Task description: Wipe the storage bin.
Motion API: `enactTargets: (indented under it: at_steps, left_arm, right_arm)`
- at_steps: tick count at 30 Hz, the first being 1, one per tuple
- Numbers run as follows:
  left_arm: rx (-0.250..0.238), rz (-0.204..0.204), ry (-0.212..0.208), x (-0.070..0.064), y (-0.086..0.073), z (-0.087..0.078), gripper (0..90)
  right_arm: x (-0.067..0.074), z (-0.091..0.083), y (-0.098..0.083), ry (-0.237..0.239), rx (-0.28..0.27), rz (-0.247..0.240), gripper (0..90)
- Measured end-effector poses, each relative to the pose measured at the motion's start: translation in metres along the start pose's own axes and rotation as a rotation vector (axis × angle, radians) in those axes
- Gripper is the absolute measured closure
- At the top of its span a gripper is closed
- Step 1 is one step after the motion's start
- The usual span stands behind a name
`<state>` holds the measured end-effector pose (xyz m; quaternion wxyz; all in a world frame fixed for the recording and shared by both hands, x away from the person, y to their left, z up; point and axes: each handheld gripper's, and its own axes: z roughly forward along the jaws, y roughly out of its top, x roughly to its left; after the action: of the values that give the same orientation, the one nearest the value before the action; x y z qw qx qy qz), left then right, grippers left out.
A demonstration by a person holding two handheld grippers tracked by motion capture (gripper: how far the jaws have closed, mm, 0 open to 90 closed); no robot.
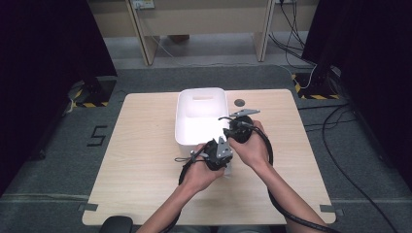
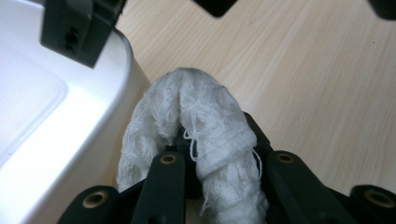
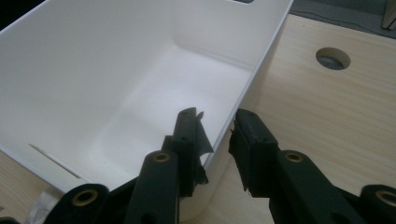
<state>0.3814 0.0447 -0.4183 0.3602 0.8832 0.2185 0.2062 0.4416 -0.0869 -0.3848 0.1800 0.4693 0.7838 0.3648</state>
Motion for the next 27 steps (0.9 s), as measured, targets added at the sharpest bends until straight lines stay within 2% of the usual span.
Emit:
enactTargets:
  at_steps: [5, 19, 27]
  left_arm:
    - [-0.01, 0.009, 0.009, 0.001, 0.006, -0.008, 74.8]
    - [-0.012, 0.036, 0.023, 0.0, 0.009, -0.01, 74.6]
    - [-0.024, 0.035, 0.03, -0.002, 0.008, -0.013, 74.2]
  right_arm:
    - [0.0, 0.0, 0.0, 0.001, 0.002, 0.002, 71.3]
    - [-0.001, 0.0, 0.0, 0.006, -0.001, 0.007, 71.2]
    - [-0.001, 0.0, 0.0, 0.01, 0.006, 0.012, 70.2]
